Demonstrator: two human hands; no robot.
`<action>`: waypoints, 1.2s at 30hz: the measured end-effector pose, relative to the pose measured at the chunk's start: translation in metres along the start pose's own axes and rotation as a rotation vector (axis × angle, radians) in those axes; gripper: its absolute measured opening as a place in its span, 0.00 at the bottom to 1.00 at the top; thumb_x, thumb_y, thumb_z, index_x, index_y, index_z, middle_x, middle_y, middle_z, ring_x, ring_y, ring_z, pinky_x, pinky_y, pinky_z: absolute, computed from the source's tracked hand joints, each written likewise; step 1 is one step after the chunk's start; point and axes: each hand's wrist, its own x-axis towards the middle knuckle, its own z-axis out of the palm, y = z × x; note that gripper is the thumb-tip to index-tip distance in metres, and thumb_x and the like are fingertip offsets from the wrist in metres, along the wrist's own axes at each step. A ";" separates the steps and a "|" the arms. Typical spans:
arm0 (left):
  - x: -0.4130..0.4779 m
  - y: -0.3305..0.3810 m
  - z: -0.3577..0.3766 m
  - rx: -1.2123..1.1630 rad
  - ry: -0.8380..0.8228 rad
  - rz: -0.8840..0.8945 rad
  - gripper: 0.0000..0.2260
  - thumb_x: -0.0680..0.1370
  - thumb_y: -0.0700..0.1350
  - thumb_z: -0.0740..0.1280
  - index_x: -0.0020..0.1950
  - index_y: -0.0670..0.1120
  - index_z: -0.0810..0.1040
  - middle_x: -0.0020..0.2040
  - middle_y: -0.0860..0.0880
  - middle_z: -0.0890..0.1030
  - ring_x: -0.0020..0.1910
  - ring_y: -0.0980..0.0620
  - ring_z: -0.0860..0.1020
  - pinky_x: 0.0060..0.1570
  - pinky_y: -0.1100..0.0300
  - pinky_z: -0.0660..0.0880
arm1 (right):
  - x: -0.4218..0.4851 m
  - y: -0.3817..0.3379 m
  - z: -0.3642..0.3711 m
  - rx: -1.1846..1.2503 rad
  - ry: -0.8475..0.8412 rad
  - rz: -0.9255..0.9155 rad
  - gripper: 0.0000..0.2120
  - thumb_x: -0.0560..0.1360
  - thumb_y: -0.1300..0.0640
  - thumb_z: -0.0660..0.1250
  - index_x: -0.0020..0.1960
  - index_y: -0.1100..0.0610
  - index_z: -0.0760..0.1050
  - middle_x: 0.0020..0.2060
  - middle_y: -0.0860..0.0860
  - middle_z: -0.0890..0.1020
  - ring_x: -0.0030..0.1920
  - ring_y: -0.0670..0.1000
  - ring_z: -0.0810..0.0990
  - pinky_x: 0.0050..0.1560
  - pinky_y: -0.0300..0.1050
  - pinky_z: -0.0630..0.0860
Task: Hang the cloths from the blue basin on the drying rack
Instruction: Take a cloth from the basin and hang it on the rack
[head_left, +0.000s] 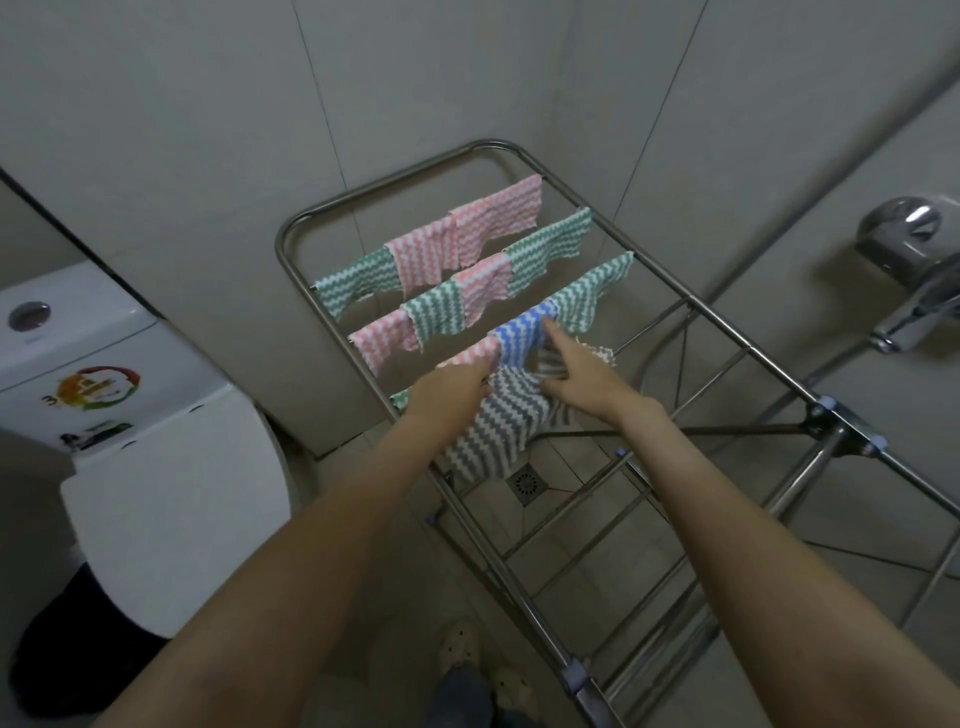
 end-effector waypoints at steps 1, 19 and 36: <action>0.002 -0.001 0.000 0.021 -0.024 -0.014 0.19 0.82 0.47 0.56 0.74 0.50 0.63 0.59 0.41 0.77 0.57 0.42 0.75 0.44 0.54 0.69 | 0.001 0.001 0.000 -0.043 -0.031 -0.009 0.36 0.76 0.53 0.66 0.77 0.45 0.50 0.75 0.49 0.61 0.72 0.50 0.64 0.68 0.52 0.68; 0.022 0.020 0.018 -0.122 -0.149 -0.084 0.15 0.83 0.49 0.53 0.50 0.41 0.72 0.41 0.47 0.74 0.45 0.45 0.73 0.43 0.56 0.66 | 0.000 0.017 -0.001 -0.540 -0.023 -0.225 0.09 0.78 0.51 0.62 0.53 0.51 0.79 0.48 0.46 0.79 0.58 0.49 0.69 0.50 0.41 0.52; 0.006 0.030 0.019 -0.067 -0.355 0.077 0.11 0.82 0.37 0.53 0.56 0.34 0.72 0.50 0.34 0.76 0.47 0.38 0.75 0.46 0.48 0.69 | -0.001 0.010 0.000 -0.497 0.045 -0.316 0.07 0.78 0.61 0.61 0.45 0.56 0.77 0.43 0.46 0.77 0.53 0.51 0.70 0.48 0.42 0.54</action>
